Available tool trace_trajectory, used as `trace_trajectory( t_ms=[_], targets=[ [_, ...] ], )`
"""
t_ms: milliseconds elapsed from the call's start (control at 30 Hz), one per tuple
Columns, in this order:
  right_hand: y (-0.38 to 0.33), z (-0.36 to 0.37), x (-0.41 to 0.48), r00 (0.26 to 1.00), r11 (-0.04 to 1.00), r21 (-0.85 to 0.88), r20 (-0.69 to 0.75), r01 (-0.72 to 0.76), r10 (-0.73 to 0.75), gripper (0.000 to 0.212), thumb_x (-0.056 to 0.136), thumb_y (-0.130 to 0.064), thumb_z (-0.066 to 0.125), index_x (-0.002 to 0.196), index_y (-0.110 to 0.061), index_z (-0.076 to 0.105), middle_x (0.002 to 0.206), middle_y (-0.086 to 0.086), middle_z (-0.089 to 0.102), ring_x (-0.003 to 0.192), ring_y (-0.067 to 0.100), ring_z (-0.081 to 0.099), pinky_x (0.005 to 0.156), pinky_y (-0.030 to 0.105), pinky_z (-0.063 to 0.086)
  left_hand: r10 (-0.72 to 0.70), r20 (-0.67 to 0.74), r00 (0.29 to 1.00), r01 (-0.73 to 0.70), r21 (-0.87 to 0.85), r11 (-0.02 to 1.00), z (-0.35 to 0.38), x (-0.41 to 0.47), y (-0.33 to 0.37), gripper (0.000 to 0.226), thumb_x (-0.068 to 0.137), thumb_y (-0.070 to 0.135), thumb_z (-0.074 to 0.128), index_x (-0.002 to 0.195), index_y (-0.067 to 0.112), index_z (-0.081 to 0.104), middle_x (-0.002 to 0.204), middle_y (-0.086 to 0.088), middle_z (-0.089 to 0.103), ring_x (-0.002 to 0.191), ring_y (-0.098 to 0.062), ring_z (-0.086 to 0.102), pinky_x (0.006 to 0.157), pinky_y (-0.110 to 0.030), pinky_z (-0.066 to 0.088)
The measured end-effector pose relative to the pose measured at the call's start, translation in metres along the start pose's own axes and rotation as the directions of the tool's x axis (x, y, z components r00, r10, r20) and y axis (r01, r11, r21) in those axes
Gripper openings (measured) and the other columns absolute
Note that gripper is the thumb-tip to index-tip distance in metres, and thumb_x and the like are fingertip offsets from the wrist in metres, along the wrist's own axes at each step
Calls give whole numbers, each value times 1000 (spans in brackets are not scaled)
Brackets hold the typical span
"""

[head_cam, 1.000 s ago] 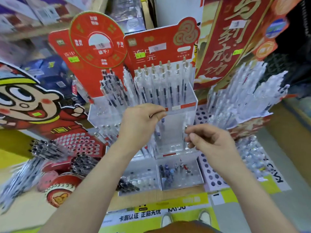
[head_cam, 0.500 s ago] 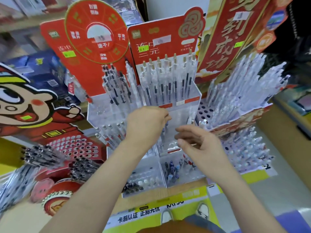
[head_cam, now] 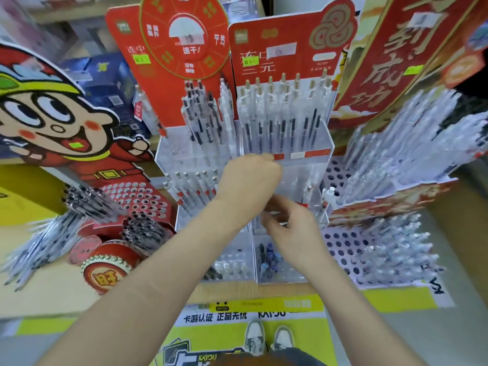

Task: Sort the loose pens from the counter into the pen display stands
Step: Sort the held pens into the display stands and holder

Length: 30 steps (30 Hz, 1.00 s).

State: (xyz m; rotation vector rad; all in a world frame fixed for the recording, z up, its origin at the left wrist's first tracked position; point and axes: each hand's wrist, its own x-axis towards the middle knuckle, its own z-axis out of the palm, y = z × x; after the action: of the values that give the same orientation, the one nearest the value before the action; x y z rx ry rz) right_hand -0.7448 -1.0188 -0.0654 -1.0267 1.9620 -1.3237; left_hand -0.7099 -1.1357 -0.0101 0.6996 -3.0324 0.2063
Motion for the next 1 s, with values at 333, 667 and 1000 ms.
trace_trajectory(
  t_ms=[333,667,1000],
  targets=[
    [-2,-8,-12,999,996,94,-42,-7,11,26,95,-8,56,109,-30,63,88,-12,70,76,9,66,70,27,51,-432,-261,863,130,-712,690,-16,-42,-21,9,88,18,67,93,17,75,84,9,73,70,2,57,71,-19,49],
    [-85,67,-16,980,974,151,80,170,-183,31,92,-1,58,89,-31,67,73,-7,70,67,6,65,66,16,51,-654,-242,717,95,-895,435,-23,-193,-117,19,90,13,61,97,27,71,77,15,69,64,-7,62,61,-24,48],
    [-147,290,-45,948,994,71,301,86,-104,23,88,-15,65,89,-37,68,84,-13,72,82,15,69,79,38,56,-815,-3,580,306,-926,220,45,-348,-285,30,89,3,58,84,30,70,57,14,60,51,-5,49,50,-23,41]
  ],
)
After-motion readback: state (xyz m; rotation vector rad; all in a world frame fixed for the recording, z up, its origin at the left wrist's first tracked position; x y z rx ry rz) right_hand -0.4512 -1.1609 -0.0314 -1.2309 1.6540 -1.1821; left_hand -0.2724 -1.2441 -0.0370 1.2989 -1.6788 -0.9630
